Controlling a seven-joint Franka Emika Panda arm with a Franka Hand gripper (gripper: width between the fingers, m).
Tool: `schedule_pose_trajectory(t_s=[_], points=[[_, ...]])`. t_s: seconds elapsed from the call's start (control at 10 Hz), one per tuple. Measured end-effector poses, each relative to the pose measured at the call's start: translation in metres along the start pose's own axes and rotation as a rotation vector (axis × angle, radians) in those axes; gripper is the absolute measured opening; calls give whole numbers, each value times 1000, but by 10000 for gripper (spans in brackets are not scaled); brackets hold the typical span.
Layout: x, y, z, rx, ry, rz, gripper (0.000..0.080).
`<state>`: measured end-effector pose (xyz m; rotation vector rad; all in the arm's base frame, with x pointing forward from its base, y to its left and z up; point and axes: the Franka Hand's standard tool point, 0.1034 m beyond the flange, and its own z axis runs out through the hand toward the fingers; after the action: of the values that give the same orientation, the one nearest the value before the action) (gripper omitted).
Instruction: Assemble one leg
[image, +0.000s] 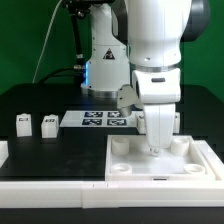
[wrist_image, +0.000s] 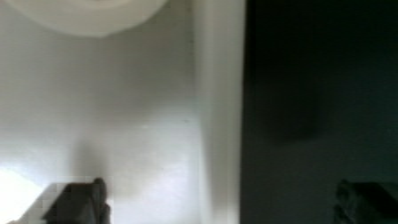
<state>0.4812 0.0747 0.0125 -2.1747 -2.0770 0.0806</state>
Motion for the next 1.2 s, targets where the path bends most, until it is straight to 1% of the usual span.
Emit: schedule_pose_trajectory(t_s=[0.2,0.3,0.4,0.5,0.6,0.7,0.9,1.2], points=[[1,-2,-1,-1,-1,41,645],[3,-12,-10,-10,-8,109,648],[5,-20,-20,-37,-10,145,648],[6,-29,-30,-51,-14,180,648],[8,-37,-36,-57,-19,217,648],[9,-45,-38,-57,-23,300,648],[8,-45,-37,-54,-22,305,648],[9,-46,-36,-54,-14,551,648]])
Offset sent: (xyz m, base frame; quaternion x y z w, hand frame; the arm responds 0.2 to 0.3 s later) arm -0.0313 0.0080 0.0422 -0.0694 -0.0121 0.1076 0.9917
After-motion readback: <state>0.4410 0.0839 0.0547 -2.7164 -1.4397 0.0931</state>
